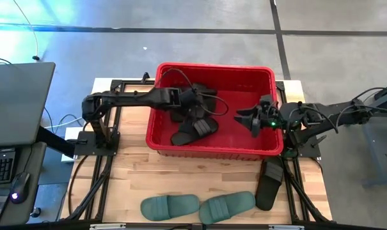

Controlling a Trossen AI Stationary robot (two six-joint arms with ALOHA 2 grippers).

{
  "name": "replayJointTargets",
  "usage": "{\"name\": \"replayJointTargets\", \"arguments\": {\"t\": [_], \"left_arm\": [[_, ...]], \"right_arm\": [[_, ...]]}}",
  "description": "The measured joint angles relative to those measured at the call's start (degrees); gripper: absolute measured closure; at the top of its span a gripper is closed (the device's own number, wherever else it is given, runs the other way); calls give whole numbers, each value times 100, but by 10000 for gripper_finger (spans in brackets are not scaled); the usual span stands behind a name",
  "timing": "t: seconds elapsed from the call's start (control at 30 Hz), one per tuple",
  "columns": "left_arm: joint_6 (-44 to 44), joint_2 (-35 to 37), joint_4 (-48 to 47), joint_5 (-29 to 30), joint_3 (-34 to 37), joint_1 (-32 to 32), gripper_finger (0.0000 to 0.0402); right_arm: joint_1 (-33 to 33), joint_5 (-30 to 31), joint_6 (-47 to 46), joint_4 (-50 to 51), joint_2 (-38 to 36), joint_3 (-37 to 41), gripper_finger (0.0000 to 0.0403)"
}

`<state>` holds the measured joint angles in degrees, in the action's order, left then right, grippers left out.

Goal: Pick and place slides into bin
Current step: Put the black slide into the red bin

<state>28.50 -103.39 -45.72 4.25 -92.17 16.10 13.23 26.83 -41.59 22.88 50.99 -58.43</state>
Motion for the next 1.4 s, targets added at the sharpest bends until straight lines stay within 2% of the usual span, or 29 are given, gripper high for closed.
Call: {"name": "replayJointTargets", "arguments": {"t": [0.17, 0.3, 0.4, 0.5, 0.73, 0.9, 1.03, 1.2, 1.4], "left_arm": [[-428, 0, -1010, -868, -1024, -26, 131], [-450, 0, -1420, -1474, -1932, -245, 131], [-294, 0, -1493, -1557, -2565, -598, 131], [-140, 1, -1492, -1324, -3085, -992, 131], [-108, 4, -1433, -63, -3835, -1731, 131], [-110, 4, -1448, 533, -4010, -1972, 131], [-110, 1, -1449, 590, -4018, -2000, 131], [-71, 0, -1450, 590, -4018, -1987, 131], [306, 0, -1449, 588, -4018, -1987, 131]], "right_arm": [[0, -591, -1, 2, 2, 0, 199], [107, -1800, -1, 85, 17, 0, 199], [397, -2615, -152, 172, 126, 0, 199], [866, -3005, -426, 172, 308, 0, 199], [1933, -3134, -1390, 174, 1018, 0, 199], [2654, -3669, -3369, 202, 1617, 0, 199], [3208, -3714, -4859, 482, 2067, 0, 199], [3757, -3716, -6202, 1547, 2549, 0, 199], [3974, -3631, -6630, 3800, 3073, 0, 199]]}}
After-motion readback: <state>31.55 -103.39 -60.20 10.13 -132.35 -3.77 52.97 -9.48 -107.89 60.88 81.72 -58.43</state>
